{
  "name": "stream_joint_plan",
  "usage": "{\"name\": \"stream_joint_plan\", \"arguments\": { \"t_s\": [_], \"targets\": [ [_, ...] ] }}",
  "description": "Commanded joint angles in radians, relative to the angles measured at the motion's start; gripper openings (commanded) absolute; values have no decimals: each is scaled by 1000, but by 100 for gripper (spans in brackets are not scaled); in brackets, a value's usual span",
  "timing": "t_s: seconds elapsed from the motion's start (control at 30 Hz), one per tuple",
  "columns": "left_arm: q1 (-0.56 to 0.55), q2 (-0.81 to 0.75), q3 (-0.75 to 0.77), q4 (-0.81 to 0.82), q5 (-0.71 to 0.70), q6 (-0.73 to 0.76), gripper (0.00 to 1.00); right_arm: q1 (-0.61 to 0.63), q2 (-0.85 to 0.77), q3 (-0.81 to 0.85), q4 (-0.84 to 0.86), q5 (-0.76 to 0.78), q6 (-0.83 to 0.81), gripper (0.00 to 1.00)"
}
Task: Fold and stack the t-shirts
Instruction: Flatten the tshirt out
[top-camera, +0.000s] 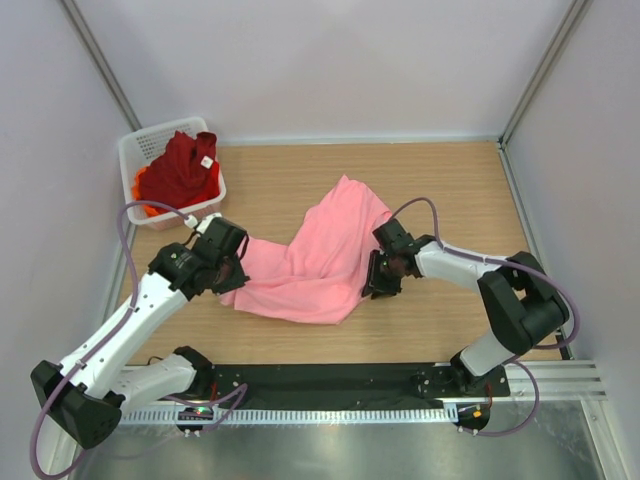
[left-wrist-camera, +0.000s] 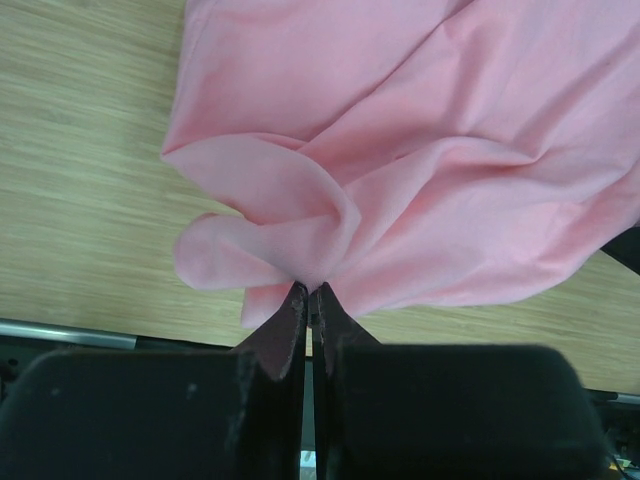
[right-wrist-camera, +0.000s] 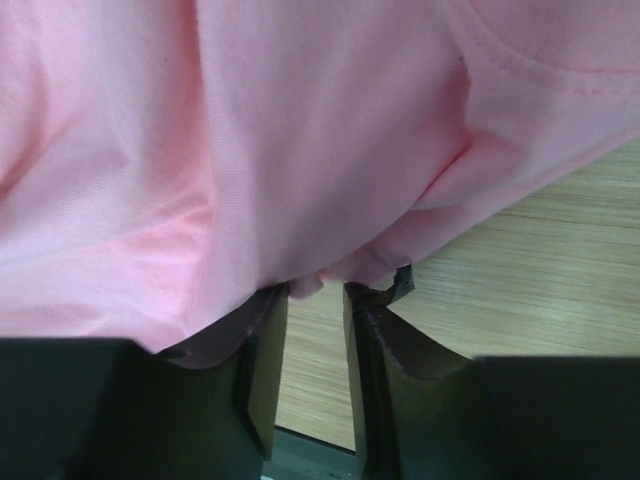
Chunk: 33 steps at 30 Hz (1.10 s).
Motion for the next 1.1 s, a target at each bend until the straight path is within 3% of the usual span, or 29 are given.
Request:
{"name": "stream_joint_plan", "arguments": {
  "t_s": [0.0,0.17,0.37,0.5,0.63,0.87,0.97,1.07],
  "targets": [
    [5,-15,4,18,-5,0,0,-3,19,43,29,16,7,34],
    [5,-17,33,-11,-37,10,0,-3,-16,91,-52,77,-28,1],
    [5,-56,135,-86,-157,46,0,-2,-195,219,-406,206,-128,1],
    [5,-63,217,-86,-227,92,0,-11,-294,403,-527,321,-180,1],
    [5,0,326,-23,-307,167,0,-44,-221,633,-563,346,-238,1],
    [8,216,694,21,-358,342,0,-71,-39,1101,-733,369,-327,1],
    [8,220,760,1,-343,360,0,-71,-56,1158,-814,354,-324,1],
    [6,177,685,-60,-300,311,0,-71,-136,1030,-837,300,-279,1]
  ]
}}
